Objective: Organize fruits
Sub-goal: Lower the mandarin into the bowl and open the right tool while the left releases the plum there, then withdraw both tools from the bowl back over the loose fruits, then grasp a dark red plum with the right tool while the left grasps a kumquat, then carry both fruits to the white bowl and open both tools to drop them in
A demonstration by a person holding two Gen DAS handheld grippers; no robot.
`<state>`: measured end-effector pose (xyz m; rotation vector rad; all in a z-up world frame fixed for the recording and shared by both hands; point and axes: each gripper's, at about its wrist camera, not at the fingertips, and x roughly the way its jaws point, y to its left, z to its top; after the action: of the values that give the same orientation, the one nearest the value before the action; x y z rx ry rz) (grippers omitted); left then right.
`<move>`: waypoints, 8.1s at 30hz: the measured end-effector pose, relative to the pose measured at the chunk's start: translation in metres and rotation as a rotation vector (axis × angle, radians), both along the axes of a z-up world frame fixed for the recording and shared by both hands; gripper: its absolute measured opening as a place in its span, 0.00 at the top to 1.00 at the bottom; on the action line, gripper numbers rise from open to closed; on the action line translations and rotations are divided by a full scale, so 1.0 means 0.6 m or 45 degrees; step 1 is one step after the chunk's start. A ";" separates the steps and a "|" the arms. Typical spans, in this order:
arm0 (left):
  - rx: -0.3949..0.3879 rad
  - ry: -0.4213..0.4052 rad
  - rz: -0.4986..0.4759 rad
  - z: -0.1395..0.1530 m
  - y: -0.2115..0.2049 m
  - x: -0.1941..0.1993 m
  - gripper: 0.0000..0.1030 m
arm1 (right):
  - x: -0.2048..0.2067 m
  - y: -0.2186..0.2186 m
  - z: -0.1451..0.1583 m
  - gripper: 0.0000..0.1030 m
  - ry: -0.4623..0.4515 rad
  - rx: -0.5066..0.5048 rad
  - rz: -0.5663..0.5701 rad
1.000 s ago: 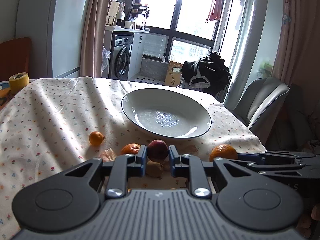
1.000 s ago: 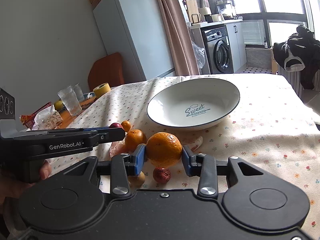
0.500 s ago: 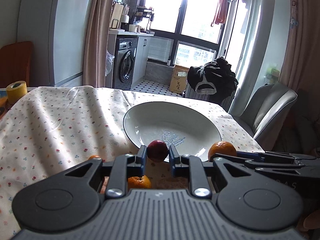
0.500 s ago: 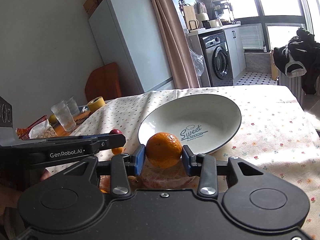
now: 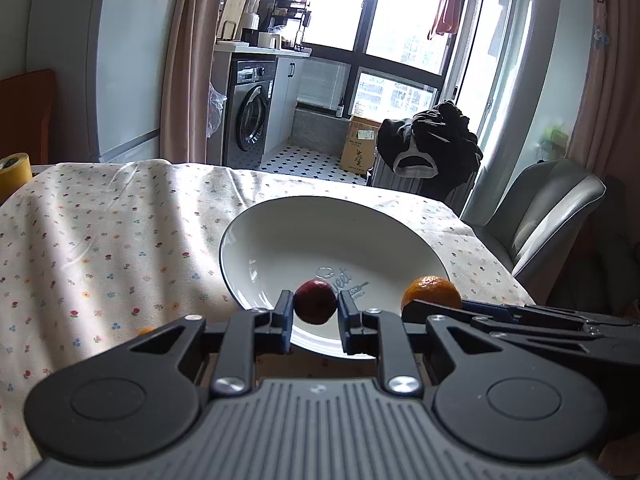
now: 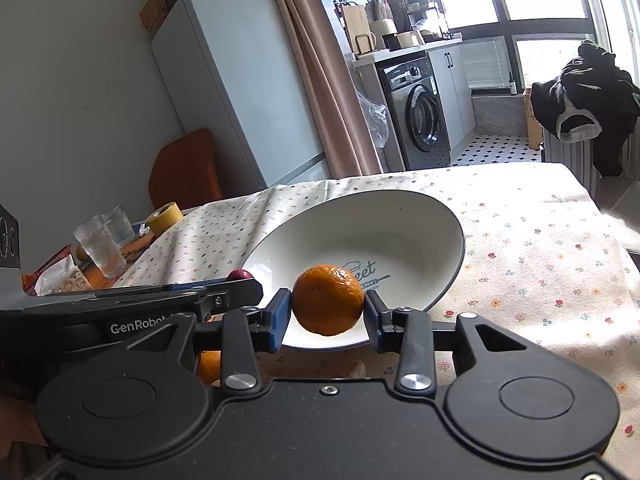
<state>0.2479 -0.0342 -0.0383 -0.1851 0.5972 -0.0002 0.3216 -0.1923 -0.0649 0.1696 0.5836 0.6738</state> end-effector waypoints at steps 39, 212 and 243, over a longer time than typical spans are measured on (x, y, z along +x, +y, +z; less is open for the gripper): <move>-0.045 0.002 0.237 0.014 0.054 -0.086 0.10 | -0.036 0.004 0.029 0.11 -0.052 -0.033 -0.090; -0.061 -0.092 0.068 0.026 0.030 -0.077 0.73 | -0.038 -0.010 0.021 0.79 -0.060 -0.038 0.019; -0.151 -0.055 0.044 0.014 0.030 -0.021 0.41 | -0.013 -0.005 0.028 0.79 -0.049 -0.042 -0.044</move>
<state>0.2350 -0.0159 -0.0300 -0.3100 0.5513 -0.0061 0.3138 -0.1954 -0.0482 0.1353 0.5532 0.6324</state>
